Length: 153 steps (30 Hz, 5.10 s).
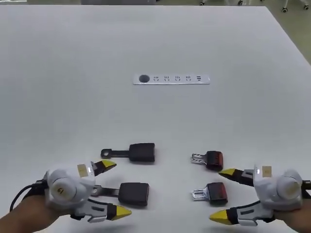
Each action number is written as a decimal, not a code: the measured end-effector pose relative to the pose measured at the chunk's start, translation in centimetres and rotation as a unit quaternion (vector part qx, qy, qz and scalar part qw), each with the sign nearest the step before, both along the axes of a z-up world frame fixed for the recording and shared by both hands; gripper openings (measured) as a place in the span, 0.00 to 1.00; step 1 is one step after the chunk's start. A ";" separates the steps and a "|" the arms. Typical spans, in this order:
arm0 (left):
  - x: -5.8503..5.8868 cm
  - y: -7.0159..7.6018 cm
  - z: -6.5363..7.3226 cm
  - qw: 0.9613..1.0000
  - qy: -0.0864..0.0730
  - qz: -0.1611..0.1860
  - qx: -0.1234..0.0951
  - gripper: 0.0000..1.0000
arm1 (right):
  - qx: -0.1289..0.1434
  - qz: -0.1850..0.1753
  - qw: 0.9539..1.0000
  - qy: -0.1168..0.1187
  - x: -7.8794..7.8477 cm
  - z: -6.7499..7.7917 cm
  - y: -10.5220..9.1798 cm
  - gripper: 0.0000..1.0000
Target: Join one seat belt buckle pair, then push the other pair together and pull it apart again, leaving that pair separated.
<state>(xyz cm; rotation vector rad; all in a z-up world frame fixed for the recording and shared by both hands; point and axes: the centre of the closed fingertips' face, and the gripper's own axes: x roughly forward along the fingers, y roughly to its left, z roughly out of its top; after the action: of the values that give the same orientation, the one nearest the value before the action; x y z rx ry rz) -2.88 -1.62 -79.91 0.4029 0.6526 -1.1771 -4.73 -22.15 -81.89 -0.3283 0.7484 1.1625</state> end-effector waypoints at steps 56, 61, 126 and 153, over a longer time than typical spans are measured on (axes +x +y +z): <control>-0.6 -1.6 -3.6 0.985 0.003 -0.159 0.071 0.35 | -0.001 0.108 0.994 -0.018 0.5 -1.9 -1.1 0.35; -0.6 -1.6 -3.6 0.985 0.004 -0.158 0.071 0.35 | 0.013 0.101 0.995 -0.022 0.5 -1.9 -1.1 0.35; -0.6 -1.6 -4.0 0.983 0.020 -0.159 0.088 0.35 | 0.123 0.101 0.987 -0.022 0.9 -1.4 10.2 0.35; -0.7 -1.5 -4.1 0.979 0.014 -0.176 0.107 0.34 | 0.101 0.102 0.989 -0.027 0.9 -1.6 12.6 0.35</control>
<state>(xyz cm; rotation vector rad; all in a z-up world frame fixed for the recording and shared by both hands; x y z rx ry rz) -3.58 -3.10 -84.05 0.7063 0.7545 -1.4545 -3.80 -9.56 -83.51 -0.2697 0.5541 1.4051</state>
